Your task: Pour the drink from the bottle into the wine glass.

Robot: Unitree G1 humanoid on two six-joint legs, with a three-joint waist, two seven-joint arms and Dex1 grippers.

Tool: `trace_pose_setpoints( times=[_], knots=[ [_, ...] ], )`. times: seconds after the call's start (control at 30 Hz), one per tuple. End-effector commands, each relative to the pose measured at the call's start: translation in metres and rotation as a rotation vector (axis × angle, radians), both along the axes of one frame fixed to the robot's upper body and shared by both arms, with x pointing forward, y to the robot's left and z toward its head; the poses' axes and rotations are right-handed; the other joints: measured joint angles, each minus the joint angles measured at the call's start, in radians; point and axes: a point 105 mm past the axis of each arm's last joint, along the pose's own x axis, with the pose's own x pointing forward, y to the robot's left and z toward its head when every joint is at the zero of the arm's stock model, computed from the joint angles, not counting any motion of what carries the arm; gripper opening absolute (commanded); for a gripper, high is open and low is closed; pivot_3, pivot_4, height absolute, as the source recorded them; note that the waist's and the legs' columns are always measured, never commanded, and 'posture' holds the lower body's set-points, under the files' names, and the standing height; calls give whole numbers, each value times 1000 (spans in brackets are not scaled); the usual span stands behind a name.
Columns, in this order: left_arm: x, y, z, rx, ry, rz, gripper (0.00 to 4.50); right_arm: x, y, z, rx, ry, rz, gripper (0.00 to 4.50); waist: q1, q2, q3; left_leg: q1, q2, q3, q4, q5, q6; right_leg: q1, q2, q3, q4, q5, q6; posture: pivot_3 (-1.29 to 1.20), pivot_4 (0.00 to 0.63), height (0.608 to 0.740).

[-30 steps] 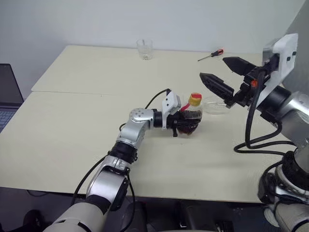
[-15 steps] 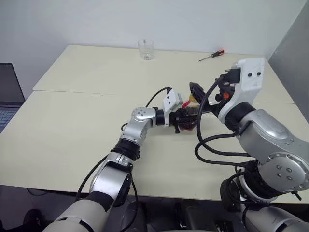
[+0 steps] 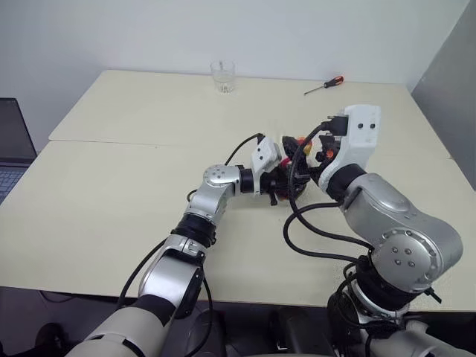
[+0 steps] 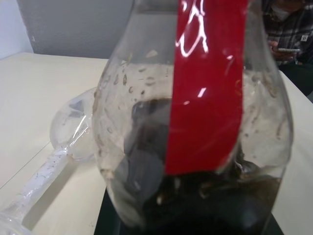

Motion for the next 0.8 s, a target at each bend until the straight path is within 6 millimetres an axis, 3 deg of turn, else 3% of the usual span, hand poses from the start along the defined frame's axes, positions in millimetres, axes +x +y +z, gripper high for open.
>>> trace_pose_setpoints(
  times=[0.03, 0.37, 0.8],
  knots=[
    [-4, -4, 19, -42, -64, -23, 822, 0, 1, 10, 9, -61, -9, 4500, 0, 0, 0, 0, 0, 0, 0, 0, 0, 0, 0, 0, 0, 0, 0, 0, 150, 740],
    [-3, -3, 21, -37, -70, -19, 822, 2, 4, 10, 15, -66, -3, 4500, 0, 0, 0, 0, 0, 0, 0, 0, 0, 0, 0, 0, 0, 0, 0, 0, 150, 740],
    [-1, 0, 20, -32, -71, -9, 822, -4, -8, 9, 31, -81, -11, 4500, 0, 0, 0, 0, 0, 0, -1, 0, 0, 0, 0, 0, 0, 0, 0, 0, 150, 740]
  ],
)
